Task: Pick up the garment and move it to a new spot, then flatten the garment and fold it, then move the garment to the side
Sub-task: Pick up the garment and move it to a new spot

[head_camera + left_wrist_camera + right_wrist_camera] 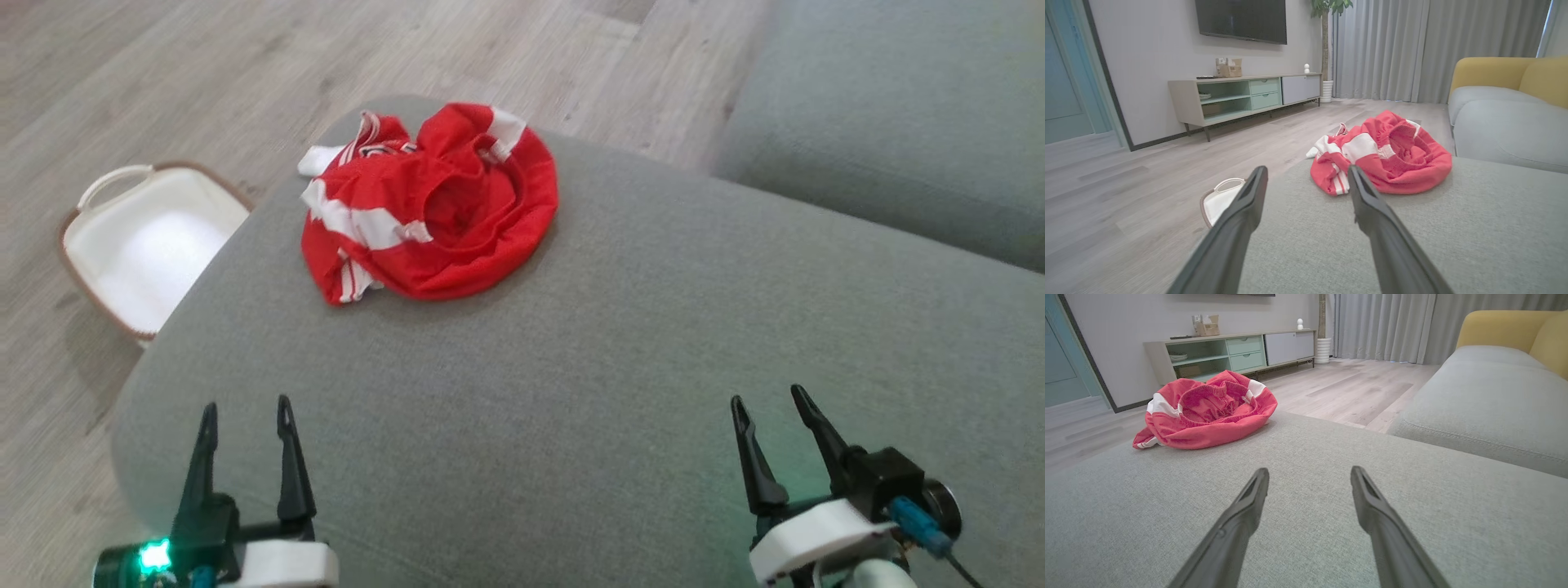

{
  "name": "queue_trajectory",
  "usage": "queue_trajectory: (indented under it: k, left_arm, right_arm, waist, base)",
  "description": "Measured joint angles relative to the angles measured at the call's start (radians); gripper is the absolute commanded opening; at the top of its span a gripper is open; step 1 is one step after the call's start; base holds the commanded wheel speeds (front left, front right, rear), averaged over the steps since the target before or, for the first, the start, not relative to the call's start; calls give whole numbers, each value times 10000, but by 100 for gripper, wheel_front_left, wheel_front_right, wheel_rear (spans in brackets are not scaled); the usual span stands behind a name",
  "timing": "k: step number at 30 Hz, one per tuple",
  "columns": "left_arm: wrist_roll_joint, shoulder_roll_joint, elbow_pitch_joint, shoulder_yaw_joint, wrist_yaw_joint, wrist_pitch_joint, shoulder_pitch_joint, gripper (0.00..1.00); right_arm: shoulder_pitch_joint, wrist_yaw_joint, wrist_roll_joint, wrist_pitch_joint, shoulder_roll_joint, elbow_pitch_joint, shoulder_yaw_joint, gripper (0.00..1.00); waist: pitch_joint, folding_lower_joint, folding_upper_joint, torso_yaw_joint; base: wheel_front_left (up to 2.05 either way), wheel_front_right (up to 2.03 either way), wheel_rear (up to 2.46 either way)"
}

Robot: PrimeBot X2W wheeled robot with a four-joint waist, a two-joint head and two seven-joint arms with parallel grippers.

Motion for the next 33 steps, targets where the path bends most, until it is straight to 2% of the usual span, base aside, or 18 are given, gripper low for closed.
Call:
queue_trajectory:
  k: [6,8,12,15,21,28,29,33]
  left_arm:
    - [253,100,-589,-12,25,0,-339,100]
    - [385,328,-832,-13,-100,0,-776,100]
    - [395,671,-1003,111,-151,-6,-2219,100]
    - [391,777,-679,140,-353,-52,-3663,100]
    - [278,817,1707,-65,-951,422,-6375,100]
    - [201,658,4901,-439,-1459,2623,-9567,100]
    - [42,606,5823,-447,-1699,3227,-10083,100]
    - [-351,401,7380,-424,-1998,3958,-10493,100]
  right_arm:
    - [-56,0,-234,0,-2,15,-123,100]
    - [-42,0,-433,0,-4,0,-272,100]
    - [-108,0,-1058,0,-6,-71,-433,100]
    - [-384,0,-1304,0,-142,-176,-527,100]
    - [-1103,0,-1461,-15,-890,-581,-522,100]
    - [-1431,0,-1463,-25,-1751,-1058,-604,100]
    - [-1504,0,-1465,-29,-1910,-1287,-614,100]
    - [-1584,2,-1465,-117,-2128,-1724,-629,100]
  waist:
    - [287,0,0,251]
    - [441,-1,0,314]
    - [1005,0,0,280]
    - [1519,0,0,178]
    - [2537,2,0,-100]
    - [3719,3,0,-316]
    - [4017,3,-1,-355]
    - [4523,1,-1,-400]
  base:
    - [0,0,0]
    - [0,0,0]
    - [0,0,0]
    - [0,0,0]
    - [0,0,0]
    - [0,0,0]
    - [0,0,0]
    - [0,0,0]
